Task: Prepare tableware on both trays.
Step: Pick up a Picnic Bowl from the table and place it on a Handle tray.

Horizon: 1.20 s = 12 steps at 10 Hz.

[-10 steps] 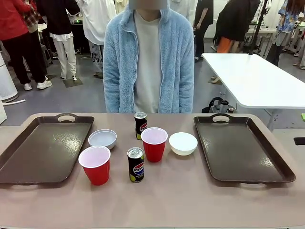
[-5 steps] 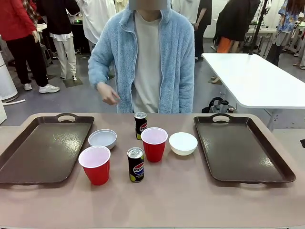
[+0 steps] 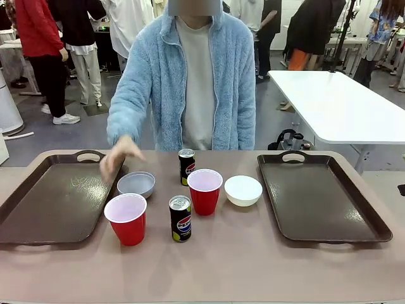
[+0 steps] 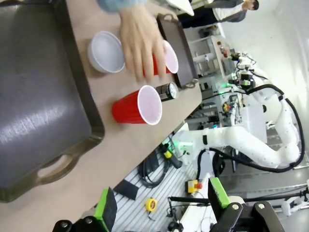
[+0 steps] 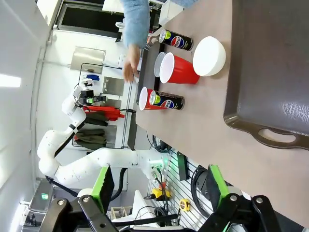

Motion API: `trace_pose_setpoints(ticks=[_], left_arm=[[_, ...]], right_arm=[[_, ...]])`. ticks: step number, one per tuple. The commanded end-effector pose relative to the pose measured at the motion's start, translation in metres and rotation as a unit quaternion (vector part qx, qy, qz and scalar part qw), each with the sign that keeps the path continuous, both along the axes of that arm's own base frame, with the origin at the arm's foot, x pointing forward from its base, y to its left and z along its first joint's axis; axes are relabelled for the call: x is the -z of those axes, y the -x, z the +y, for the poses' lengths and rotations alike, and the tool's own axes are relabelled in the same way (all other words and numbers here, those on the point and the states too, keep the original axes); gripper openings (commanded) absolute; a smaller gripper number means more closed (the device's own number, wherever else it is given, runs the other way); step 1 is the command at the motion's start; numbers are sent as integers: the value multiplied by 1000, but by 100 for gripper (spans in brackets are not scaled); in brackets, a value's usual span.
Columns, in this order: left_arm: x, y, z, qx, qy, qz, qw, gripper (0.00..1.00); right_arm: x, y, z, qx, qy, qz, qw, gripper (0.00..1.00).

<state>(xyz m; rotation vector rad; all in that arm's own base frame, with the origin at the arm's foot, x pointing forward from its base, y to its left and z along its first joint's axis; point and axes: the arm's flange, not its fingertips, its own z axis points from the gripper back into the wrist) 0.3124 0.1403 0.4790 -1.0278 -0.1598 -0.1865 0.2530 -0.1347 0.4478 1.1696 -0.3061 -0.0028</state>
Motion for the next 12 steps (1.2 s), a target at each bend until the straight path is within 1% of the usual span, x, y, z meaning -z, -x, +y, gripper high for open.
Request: trace_pose_setpoints(ticks=[1,5,6,7,8,9,10,11,12], left_arm=[[-2,1,0,2,5,-4,1000,100],[-2,1,0,2,5,-4,1000,100],[-2,1,0,2,5,-4,1000,100],[-2,1,0,2,5,-4,1000,100],[-2,1,0,2,5,-4,1000,100],[-2,1,0,2,5,-4,1000,100],[-2,1,0,2,5,-4,1000,100],[-2,1,0,2,5,-4,1000,100],[-2,1,0,2,5,-4,1000,100]], right_arm=[[1,0,-2,5,0,1,1000,100],[0,0,0,0,0,0,1000,100],[-15,-10,21,20,44,7,999,100],[-42,-21,38,35,95,32,994,100],[-73,-38,47,66,121,59,989,100],[-97,-54,61,78,161,91,980,100],[-121,-72,82,84,196,102,972,100],[-131,-82,97,89,228,112,963,100],[-133,-97,130,98,289,127,944,100]])
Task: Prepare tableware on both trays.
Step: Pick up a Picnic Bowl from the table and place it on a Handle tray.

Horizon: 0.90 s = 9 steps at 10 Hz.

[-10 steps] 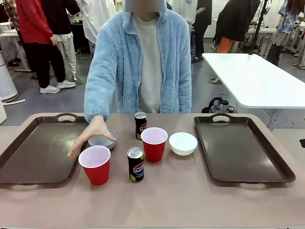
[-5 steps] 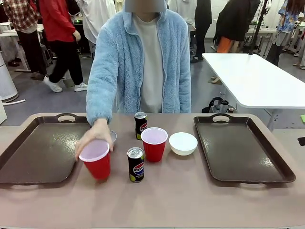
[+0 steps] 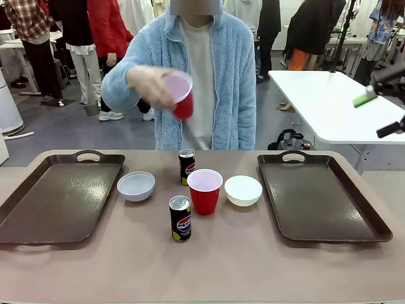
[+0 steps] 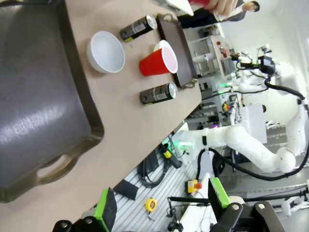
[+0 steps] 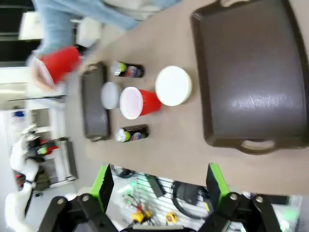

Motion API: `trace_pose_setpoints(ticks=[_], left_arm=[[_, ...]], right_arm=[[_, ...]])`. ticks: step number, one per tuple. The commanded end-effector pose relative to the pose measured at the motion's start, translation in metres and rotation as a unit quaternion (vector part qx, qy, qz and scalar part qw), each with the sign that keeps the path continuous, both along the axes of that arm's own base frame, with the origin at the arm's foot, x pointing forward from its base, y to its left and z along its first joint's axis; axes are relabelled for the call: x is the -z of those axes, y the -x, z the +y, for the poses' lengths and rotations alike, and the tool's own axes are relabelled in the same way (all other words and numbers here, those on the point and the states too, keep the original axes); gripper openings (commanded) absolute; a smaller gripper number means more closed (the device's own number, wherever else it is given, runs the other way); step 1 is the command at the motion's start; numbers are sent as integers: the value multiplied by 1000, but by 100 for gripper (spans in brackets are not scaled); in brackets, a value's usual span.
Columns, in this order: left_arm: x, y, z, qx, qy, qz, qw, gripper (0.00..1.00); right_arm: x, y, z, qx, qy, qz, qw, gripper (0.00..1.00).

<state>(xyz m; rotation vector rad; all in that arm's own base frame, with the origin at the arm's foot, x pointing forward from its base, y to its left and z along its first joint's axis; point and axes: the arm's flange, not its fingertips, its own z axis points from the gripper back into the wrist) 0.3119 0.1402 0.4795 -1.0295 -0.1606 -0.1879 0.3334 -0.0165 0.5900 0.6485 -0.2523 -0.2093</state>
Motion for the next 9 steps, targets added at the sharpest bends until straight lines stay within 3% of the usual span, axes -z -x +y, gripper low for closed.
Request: trace_pose_setpoints(ticks=[1,4,6,7,8,9], left_arm=[[-1,0,0,2,4,-3,1000,100],[-1,0,0,2,4,-3,1000,100],[-1,0,0,2,4,-3,1000,100],[-1,0,0,2,4,-3,1000,100],[-1,0,0,2,4,-3,1000,100],[-1,0,0,2,4,-3,1000,100]], right_arm=[[14,-29,43,0,103,65,993,100],[70,-61,125,-3,236,81,968,100],[104,-72,153,-4,268,72,961,100],[111,-72,160,-29,221,39,974,100],[96,-61,152,-21,254,74,964,100],[96,-61,152,-21,254,74,964,100]])
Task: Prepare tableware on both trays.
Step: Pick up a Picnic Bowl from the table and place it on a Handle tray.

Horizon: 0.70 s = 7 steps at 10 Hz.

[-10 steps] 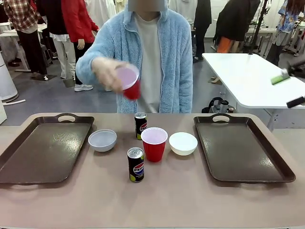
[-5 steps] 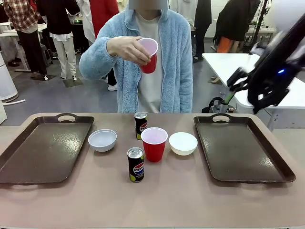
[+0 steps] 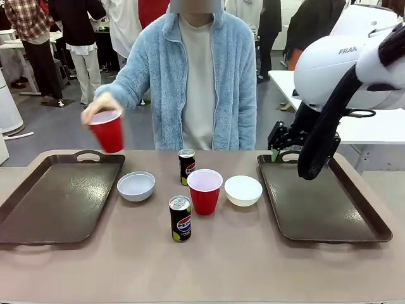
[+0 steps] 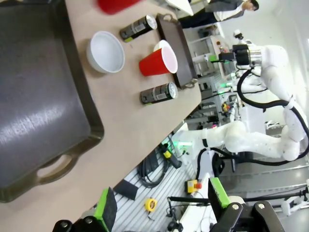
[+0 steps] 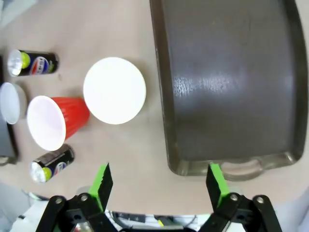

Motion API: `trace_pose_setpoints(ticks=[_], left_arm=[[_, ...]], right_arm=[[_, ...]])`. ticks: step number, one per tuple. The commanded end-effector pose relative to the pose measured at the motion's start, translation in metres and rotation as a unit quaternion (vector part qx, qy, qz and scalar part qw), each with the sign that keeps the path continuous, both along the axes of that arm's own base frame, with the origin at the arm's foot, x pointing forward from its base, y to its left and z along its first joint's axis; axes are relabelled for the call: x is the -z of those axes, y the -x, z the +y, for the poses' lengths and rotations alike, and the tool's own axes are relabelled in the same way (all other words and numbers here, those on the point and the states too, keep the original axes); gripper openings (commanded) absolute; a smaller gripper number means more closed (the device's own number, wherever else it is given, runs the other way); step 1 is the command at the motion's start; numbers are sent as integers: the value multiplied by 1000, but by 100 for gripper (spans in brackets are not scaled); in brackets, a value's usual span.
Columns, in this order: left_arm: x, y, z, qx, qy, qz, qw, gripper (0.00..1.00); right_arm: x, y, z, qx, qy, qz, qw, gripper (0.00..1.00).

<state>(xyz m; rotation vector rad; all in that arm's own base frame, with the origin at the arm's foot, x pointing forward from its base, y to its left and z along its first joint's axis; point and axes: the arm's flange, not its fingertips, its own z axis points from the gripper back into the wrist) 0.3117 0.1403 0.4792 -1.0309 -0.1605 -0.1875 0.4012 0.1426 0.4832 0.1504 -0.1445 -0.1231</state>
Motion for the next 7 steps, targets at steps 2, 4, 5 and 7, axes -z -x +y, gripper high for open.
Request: trace_pose_setpoints(ticks=[2,4,5,7], left_arm=[[-1,0,0,2,4,-3,1000,100],[-1,0,0,2,4,-3,1000,100],[-1,0,0,2,4,-3,1000,100],[-1,0,0,2,4,-3,1000,100]], right_arm=[[0,0,0,0,0,0,1000,100],[21,-32,34,9,55,-62,997,100],[31,-54,48,3,66,-73,995,100],[61,-77,66,-11,64,-61,996,100]])
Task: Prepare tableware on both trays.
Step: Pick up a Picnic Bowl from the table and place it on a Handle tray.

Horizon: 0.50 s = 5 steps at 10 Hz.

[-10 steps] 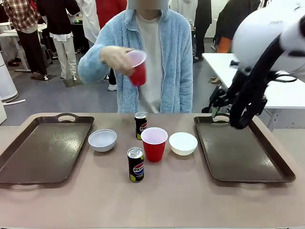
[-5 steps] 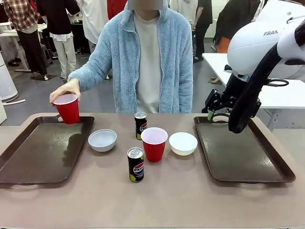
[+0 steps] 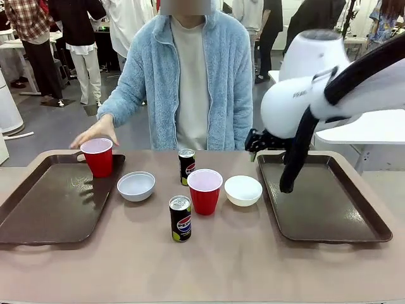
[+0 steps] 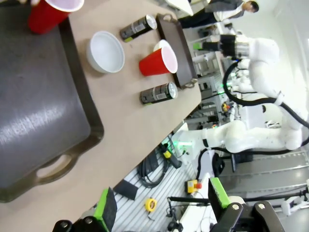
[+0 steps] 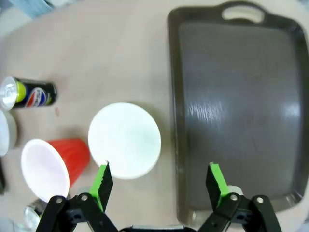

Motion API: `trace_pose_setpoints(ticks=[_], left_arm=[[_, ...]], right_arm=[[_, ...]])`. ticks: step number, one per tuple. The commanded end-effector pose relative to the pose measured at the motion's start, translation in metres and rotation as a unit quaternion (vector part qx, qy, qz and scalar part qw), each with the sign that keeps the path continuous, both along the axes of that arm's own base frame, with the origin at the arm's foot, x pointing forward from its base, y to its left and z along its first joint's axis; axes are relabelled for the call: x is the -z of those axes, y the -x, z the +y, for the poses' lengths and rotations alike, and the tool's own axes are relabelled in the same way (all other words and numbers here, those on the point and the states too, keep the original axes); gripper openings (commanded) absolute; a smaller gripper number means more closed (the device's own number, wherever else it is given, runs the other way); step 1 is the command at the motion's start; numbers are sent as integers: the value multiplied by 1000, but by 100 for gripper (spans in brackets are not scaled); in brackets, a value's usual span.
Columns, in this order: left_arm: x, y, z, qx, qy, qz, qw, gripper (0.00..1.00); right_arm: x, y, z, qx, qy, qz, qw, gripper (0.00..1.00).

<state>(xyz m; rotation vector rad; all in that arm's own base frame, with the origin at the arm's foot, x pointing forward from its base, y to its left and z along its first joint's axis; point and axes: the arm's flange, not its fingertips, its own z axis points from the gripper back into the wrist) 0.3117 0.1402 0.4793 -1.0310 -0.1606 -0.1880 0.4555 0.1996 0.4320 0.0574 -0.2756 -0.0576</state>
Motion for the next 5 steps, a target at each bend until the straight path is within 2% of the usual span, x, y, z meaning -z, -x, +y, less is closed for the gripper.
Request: trace_pose_setpoints(ticks=[1,3,5], left_arm=[[-1,0,0,2,3,-3,1000,100],[-1,0,0,2,3,-3,1000,100],[-1,0,0,2,3,-3,1000,100]], right_arm=[[34,-31,12,26,18,23,999,100],[64,-39,6,54,32,50,997,100],[77,-36,8,57,27,65,996,100]])
